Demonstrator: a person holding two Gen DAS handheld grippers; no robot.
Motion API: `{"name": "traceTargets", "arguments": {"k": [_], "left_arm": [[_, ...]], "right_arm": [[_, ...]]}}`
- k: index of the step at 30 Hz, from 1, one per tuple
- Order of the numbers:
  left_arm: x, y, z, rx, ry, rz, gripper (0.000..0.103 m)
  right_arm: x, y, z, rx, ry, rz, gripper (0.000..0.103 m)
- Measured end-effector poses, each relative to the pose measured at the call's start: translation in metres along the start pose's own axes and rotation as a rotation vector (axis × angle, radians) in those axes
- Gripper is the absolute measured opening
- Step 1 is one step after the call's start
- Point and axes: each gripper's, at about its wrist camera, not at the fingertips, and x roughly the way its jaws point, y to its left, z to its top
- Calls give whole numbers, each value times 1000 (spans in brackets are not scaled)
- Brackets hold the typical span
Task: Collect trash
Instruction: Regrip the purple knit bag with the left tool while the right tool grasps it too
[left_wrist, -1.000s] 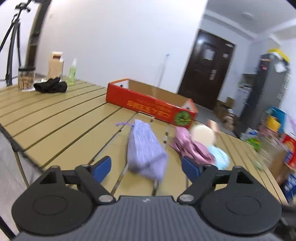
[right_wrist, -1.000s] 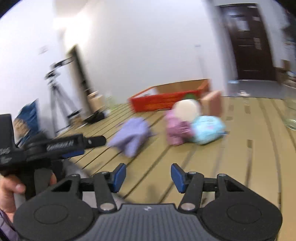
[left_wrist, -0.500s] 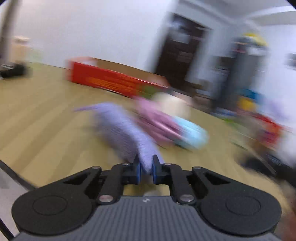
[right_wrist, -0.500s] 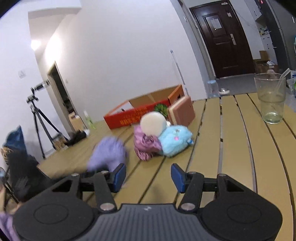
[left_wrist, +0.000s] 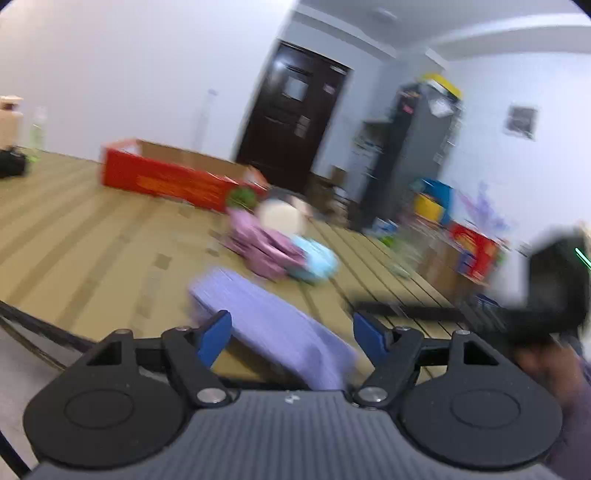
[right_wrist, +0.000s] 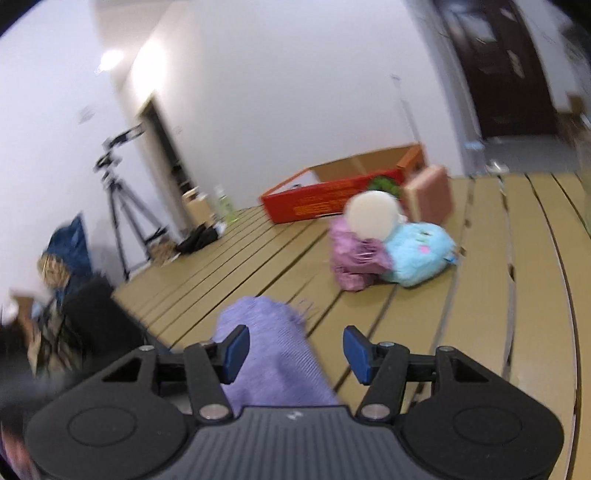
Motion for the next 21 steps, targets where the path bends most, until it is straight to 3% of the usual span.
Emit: {"name": "traceTargets", "arguments": {"k": [2,4,6,7,8,10,11,13,14,16,19,20,21], "left_arm": [[10,8,14,-4,-9,88,75],[32,10,25,16,11,158,75],[51,13,27,5,54,156,73],[60,13,26,6,84,143,61],[67,14,22,-3,122,133,36],[73,15,15,-43,167,102,15],[67,16,9,-61,152,98,13],[62,15,2,-128,150,94,11],[58,14,-5,-198,155,120,11],[43,-5,-24,-217,112,159,13],[40,-28,-35,-144,72,222,14],[42,-31,-34,-144,65,228,14],[42,-33,-36,-156,57,232,14]], "right_arm": [[8,15,-7,-86,52,10,56],[24,22,-15,-122,121,-43,52],[34,25,-19,-144,149,-103,28],[35,25,-19,-143,154,-104,23],[34,24,-17,-136,151,-103,15],[30,18,-13,-132,147,-111,9],[29,14,-12,-131,141,-125,7],[27,1,-7,-112,100,-209,8],[24,-7,-4,-93,58,-305,9],[18,-19,0,-59,10,-404,13],[-11,-31,4,108,-61,-251,15],[-19,-29,3,129,-61,-196,21],[-23,-25,1,117,-47,-170,38]]}}
